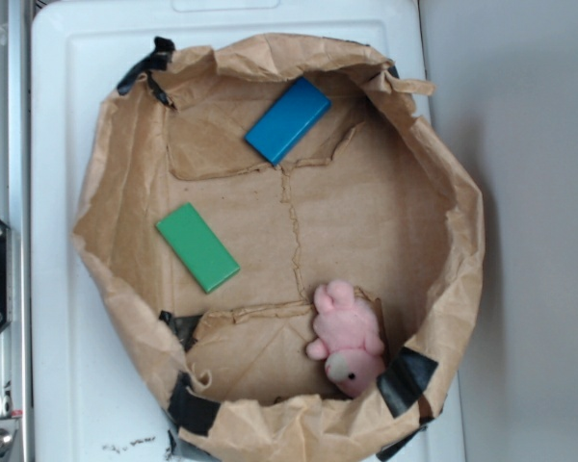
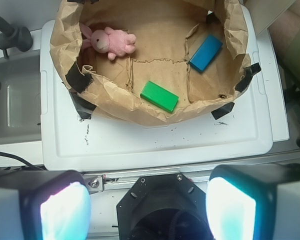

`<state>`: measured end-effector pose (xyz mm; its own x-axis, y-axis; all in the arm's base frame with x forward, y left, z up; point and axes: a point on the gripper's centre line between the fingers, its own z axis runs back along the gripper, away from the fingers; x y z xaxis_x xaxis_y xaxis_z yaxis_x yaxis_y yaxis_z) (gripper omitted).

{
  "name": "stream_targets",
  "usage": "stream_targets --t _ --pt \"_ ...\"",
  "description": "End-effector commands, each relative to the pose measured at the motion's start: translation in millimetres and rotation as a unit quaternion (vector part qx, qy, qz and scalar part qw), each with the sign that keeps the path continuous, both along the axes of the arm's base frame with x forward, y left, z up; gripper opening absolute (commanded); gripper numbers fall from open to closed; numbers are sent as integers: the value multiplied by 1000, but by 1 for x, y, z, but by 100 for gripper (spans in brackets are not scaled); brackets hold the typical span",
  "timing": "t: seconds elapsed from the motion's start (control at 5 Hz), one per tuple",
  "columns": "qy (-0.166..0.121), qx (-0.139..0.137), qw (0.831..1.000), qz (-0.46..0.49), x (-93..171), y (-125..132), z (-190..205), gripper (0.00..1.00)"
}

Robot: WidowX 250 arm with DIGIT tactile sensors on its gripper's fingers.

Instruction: Grab the blue block.

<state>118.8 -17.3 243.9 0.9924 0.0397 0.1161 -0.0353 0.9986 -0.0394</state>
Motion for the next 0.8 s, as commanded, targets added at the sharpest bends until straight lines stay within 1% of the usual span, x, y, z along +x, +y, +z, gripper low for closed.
stream_targets --t 0.0,0.2,0.4,0.6 --pt "0 0 1000 0 0 0 0 100" --pt "-8 -24 1000 9 50 -10 -3 100" --pt "-30 -23 999 26 95 -14 -14 100" --pt "-43 -15 997 55 107 -1 -30 100"
